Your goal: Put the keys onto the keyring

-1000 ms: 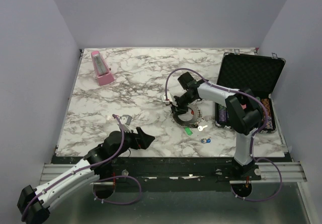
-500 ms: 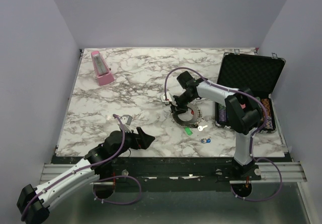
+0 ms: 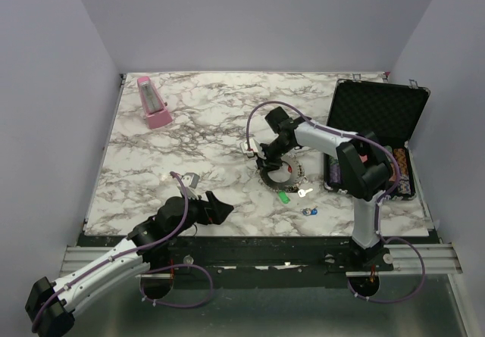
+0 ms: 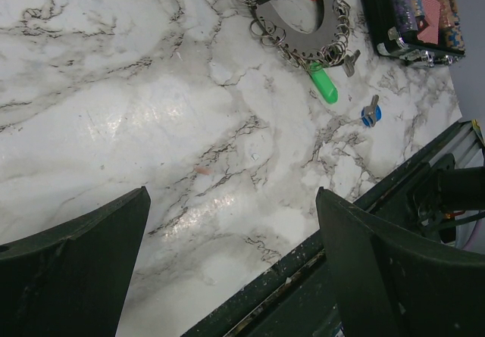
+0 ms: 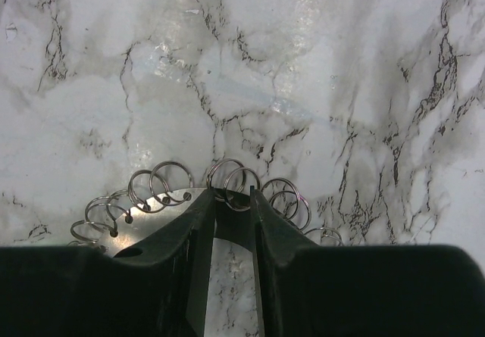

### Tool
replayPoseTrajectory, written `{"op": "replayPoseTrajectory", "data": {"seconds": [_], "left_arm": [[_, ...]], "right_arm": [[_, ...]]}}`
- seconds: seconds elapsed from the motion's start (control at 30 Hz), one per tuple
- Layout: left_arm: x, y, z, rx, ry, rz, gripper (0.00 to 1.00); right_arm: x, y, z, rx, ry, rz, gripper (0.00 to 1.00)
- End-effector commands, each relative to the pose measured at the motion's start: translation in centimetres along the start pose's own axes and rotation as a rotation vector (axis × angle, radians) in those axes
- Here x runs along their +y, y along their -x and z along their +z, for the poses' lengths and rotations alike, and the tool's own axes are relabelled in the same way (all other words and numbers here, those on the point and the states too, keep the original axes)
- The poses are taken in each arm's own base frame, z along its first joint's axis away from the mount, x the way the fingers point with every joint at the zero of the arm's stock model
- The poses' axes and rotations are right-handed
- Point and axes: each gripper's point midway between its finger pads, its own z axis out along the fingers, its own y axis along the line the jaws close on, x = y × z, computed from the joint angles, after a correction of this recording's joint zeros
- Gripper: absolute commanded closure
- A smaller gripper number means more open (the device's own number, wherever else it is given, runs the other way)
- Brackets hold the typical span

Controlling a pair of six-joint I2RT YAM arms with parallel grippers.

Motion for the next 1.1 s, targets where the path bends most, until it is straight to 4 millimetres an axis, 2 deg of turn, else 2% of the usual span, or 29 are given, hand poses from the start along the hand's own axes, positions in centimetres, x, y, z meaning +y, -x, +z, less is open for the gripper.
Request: {"op": "replayPoseTrajectory", "data": {"seconds": [0.0, 0.27, 0.63, 0.8, 1.07], "left_arm": [[-0.3, 0.2, 0.0, -0.007, -0.016, -0.007, 0.01], [-0.4, 0.2, 0.0, -0.005, -0.018, -0.012, 0.01], [-0.5, 0.1, 0.1, -0.001, -0.022, -0.018, 0.01], [-0.6, 0.2, 0.1, -0.002, -0.023, -0.018, 0.01], [-0.7, 0.3, 0.0, -0.002, -0.027, -0.018, 0.01]], "right_arm": [[-0.9, -0.2, 0.4, 0.014, -0.010, -0.008, 0.67], [-1.4, 0.4, 0.1, 0.004, -0.031, -0.008, 0.70], [-2.4, -0.2, 0.1, 0.026, -0.086, 0.039, 0.76], [-2.1, 0.3, 0.0, 0.013, -0.074, 0.052, 0.73], [-1.4, -0.2, 0.3, 0.018, -0.072, 0.086, 0.68]]}}
